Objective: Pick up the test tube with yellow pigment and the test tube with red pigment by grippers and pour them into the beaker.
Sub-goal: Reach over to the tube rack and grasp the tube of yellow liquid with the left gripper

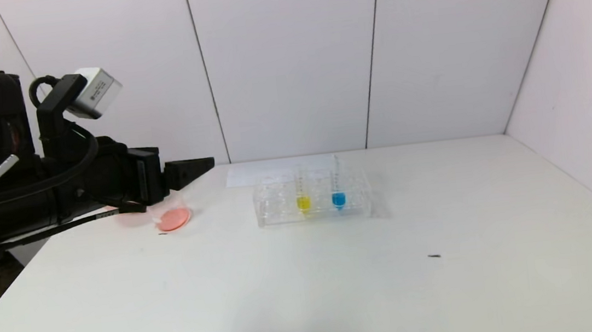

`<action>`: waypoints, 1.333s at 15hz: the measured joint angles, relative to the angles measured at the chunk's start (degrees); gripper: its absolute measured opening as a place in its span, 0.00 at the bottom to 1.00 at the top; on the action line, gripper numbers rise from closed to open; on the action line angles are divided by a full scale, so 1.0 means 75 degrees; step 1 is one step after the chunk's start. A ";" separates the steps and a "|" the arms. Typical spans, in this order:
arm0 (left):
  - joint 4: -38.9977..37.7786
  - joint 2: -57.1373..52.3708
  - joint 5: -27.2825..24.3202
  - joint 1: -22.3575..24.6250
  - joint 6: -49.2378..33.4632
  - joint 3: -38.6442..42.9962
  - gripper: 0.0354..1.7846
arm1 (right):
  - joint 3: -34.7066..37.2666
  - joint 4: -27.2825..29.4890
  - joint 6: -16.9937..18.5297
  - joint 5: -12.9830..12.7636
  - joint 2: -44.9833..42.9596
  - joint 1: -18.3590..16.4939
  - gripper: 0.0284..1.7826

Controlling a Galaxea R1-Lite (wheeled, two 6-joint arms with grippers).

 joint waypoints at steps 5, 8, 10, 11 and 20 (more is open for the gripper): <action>-0.0961 0.0507 0.0044 -0.0382 -0.0007 0.0239 0.99 | 0.0000 0.0000 0.0000 0.0000 0.0000 0.0003 0.95; -0.1349 0.1003 0.0047 -0.0559 -0.0013 0.0260 0.99 | 0.0000 0.0000 0.0000 0.0000 0.0000 0.0000 0.95; -0.1720 0.1349 0.0041 -0.0668 -0.0023 0.0254 0.99 | 0.0000 0.0000 0.0000 0.0000 0.0000 0.0000 0.95; -0.1931 0.1539 0.0044 -0.0735 -0.0020 0.0236 0.99 | 0.0000 0.0000 0.0000 0.0000 0.0000 -0.0003 0.95; -0.2890 0.2896 0.0044 -0.0938 -0.0050 -0.0091 0.99 | 0.0000 0.0000 0.0000 0.0000 0.0000 0.0000 0.95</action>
